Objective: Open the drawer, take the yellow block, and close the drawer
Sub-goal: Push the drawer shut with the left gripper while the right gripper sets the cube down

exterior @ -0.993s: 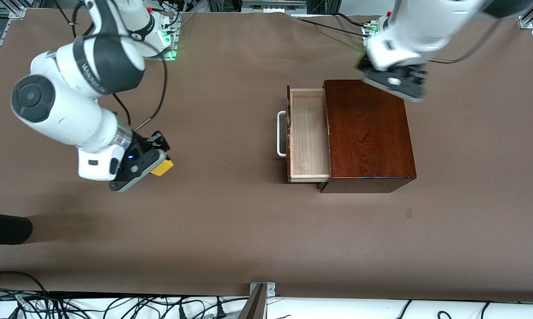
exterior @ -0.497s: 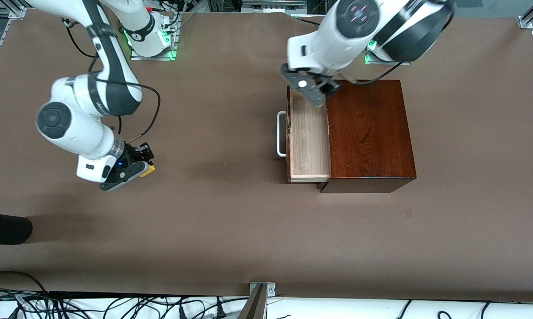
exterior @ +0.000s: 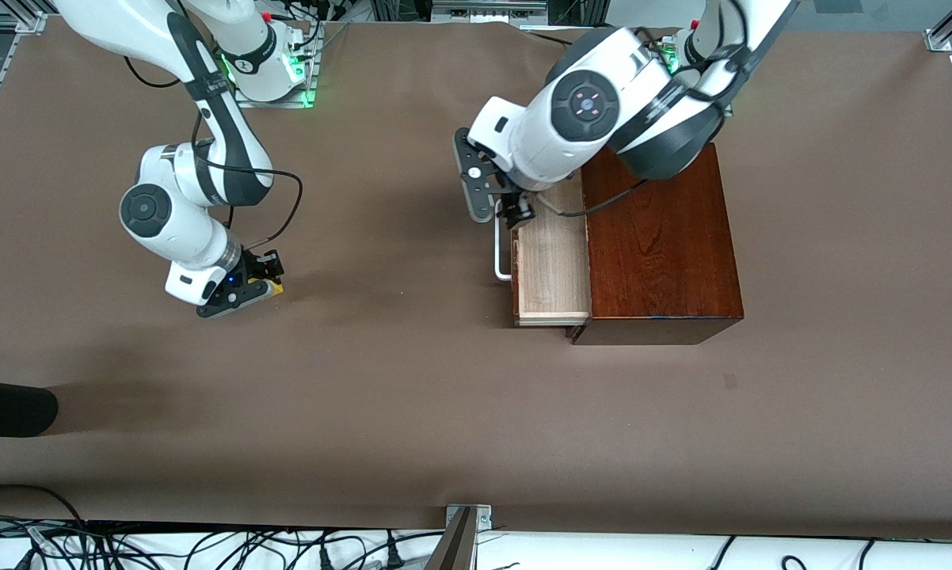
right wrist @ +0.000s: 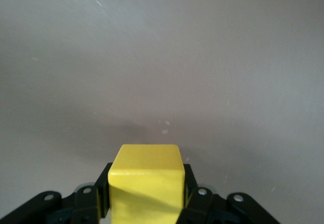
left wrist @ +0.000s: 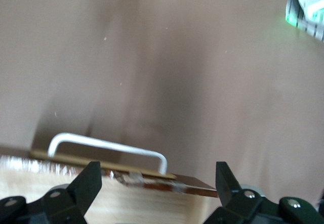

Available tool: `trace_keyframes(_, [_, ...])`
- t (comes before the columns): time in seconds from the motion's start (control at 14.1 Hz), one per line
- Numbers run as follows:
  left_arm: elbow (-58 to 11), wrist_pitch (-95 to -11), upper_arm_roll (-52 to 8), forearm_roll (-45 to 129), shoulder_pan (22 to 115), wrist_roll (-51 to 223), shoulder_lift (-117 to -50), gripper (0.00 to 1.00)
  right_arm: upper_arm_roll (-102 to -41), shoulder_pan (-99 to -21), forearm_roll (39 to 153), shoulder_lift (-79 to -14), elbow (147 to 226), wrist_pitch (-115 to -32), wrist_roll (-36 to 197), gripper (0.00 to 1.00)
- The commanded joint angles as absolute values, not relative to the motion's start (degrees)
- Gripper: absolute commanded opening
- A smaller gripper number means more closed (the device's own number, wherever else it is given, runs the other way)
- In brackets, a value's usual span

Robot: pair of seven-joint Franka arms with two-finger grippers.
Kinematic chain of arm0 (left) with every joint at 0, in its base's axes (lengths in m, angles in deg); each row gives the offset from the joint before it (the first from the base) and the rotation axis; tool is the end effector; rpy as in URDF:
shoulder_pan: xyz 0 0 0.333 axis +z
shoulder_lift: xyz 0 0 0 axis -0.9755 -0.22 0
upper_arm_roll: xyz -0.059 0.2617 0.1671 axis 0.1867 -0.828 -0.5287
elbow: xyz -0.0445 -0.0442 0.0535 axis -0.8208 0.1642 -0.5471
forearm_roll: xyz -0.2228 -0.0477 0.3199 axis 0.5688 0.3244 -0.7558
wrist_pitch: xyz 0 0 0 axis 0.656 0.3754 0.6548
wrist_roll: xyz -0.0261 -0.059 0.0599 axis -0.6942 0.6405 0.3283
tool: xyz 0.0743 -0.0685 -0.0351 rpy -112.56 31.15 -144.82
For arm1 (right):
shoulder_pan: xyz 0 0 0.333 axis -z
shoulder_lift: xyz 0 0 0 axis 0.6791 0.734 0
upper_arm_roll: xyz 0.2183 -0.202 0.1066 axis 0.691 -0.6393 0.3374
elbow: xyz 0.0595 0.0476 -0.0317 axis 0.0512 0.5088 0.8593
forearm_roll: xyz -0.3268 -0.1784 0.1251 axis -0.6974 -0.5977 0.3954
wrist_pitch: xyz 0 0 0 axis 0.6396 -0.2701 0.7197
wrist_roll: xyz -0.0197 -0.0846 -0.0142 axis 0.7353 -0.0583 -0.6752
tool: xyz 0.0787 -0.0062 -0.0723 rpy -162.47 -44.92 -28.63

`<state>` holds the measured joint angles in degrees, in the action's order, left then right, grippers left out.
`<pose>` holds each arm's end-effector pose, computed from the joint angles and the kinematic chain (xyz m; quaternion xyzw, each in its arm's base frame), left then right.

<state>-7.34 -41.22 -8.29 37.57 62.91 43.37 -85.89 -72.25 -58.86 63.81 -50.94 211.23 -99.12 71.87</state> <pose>0.5092 -0.4496 0.4371 0.7660 -0.6226 -0.0315 0.1570 0.5588 0.0961 0.2411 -0.9842 -0.1764 0.0116 0.0078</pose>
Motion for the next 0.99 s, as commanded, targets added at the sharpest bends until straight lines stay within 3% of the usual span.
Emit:
trace_keyframes(0.0, [-5.19, -44.50, -8.14, 30.33, 60.16, 35.13, -91.20, 1.00, -72.23, -58.33, 62.77, -53.23, 215.51, -100.63, 78.17, 0.00])
trace_keyframes(0.78, [-7.91, -45.92, -8.49, 12.55, 56.37, 34.31, -98.25, 1.00, -72.94, -57.28, 62.33, -47.43, 215.51, -105.29, 82.22, 0.00])
trace_keyframes(0.85, [-8.70, -45.66, -8.67, 12.55, 56.81, 34.40, -98.16, 1.00, -72.94, -57.28, 62.25, -47.60, 215.25, -105.29, 81.96, 0.10])
trace_keyframes(0.92, [-9.23, -45.22, -8.76, 12.55, 57.33, 34.32, -98.07, 1.00, -72.94, -57.28, 61.90, -47.95, 214.90, -104.94, 81.87, 0.51])
